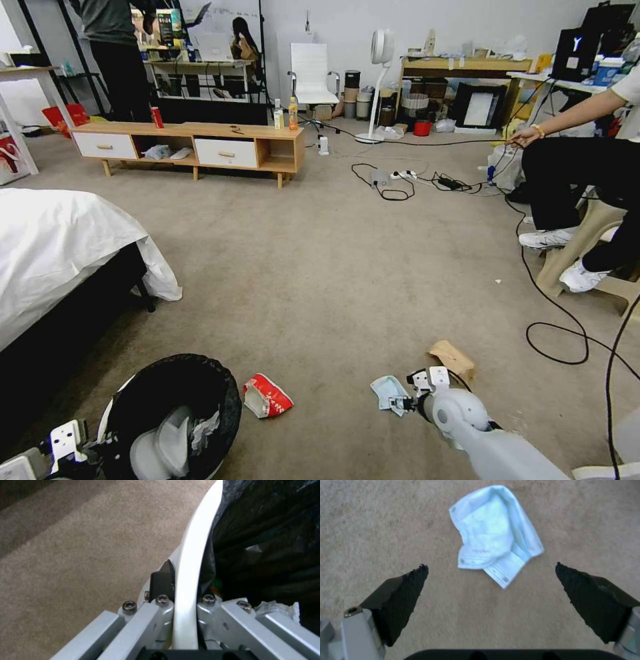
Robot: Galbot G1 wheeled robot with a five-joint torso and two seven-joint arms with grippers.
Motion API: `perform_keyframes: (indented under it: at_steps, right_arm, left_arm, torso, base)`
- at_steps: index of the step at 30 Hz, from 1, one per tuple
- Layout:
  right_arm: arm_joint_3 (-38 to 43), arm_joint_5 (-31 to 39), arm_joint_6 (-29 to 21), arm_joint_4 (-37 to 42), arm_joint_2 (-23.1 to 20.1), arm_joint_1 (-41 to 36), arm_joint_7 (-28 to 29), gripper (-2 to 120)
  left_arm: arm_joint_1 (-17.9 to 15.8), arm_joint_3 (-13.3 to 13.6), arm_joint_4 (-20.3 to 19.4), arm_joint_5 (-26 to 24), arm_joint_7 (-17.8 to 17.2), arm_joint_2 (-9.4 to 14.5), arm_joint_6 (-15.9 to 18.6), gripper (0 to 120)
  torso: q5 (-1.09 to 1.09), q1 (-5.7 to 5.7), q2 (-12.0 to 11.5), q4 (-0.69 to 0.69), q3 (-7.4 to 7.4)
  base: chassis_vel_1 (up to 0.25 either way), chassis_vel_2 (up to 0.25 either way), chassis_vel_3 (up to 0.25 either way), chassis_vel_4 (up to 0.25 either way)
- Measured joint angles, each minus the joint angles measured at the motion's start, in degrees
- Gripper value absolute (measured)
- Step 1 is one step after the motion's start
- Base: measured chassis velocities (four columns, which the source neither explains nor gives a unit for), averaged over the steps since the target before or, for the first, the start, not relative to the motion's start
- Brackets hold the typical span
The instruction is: Pick up the trash bin and place the garbage on the floor into it.
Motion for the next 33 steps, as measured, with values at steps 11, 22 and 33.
perform_keyframes:
  at_steps: [11, 22, 33]
  right_arm:
    - [-0.9, -2.6, 1.9, -5.6, 4.1, 2.3, -3.0, 98]
    - [-1.0, -6.0, 4.3, -11.9, 6.9, 3.7, -6.0, 98]
    - [-0.2, -8.5, 5.7, -15.6, 7.4, 4.6, -7.0, 98]
  left_arm:
    - [0.3, -0.1, 0.1, 0.4, 0.3, -0.4, -0.2, 2]
    - [0.8, -0.3, 0.1, 0.9, 0.5, -0.7, -0.3, 2]
    - [0.9, -0.1, 0.2, 1.3, 0.7, -0.9, -0.5, 2]
  torso:
    - [-0.01, 0.0, 0.0, 0.0, 0.0]
    - [-0.01, 0.0, 0.0, -0.01, 0.0]
    - [-0.01, 0.0, 0.0, -0.01, 0.0]
  base:
    - [0.0, 0.0, 0.0, 0.0]
    - [0.0, 0.0, 0.0, 0.0]
    - [0.0, 0.0, 0.0, 0.0]
